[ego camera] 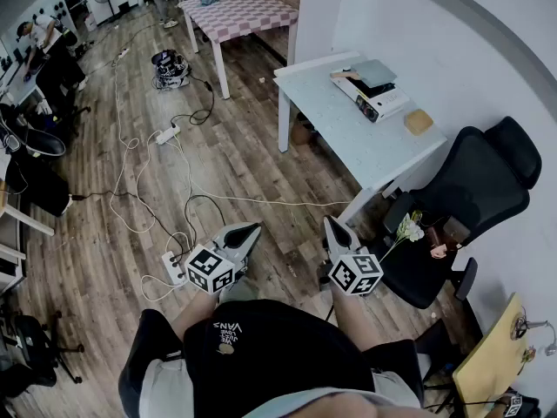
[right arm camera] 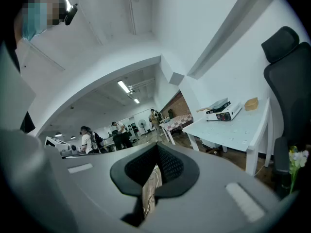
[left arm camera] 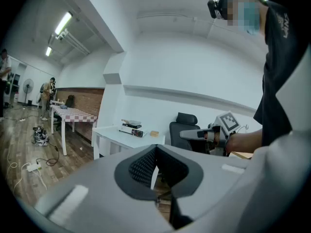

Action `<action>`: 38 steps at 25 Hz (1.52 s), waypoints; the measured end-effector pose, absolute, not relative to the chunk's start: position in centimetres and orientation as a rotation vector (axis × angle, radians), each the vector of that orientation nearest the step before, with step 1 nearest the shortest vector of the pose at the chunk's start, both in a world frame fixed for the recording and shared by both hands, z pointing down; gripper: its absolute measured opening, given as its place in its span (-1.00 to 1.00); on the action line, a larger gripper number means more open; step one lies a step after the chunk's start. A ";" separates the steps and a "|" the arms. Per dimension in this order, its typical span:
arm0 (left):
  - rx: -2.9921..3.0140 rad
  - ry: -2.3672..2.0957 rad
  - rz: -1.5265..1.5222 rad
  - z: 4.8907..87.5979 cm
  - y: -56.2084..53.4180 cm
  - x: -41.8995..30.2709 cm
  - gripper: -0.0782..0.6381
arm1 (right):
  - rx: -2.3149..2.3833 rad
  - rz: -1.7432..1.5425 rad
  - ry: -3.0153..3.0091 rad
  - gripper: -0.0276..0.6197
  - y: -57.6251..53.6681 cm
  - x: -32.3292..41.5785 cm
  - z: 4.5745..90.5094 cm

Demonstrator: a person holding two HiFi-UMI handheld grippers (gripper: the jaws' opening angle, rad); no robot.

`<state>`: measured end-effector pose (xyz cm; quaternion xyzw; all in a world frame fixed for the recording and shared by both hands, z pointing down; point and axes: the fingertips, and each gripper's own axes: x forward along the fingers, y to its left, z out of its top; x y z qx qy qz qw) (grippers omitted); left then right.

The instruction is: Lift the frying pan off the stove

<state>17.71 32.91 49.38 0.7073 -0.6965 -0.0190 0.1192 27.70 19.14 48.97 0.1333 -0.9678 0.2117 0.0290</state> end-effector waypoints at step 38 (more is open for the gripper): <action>2.228 -1.647 -0.125 52.0 24.5 -7.4 -0.18 | 0.780 1.084 -2.961 -0.38 9.7 4.8 48.3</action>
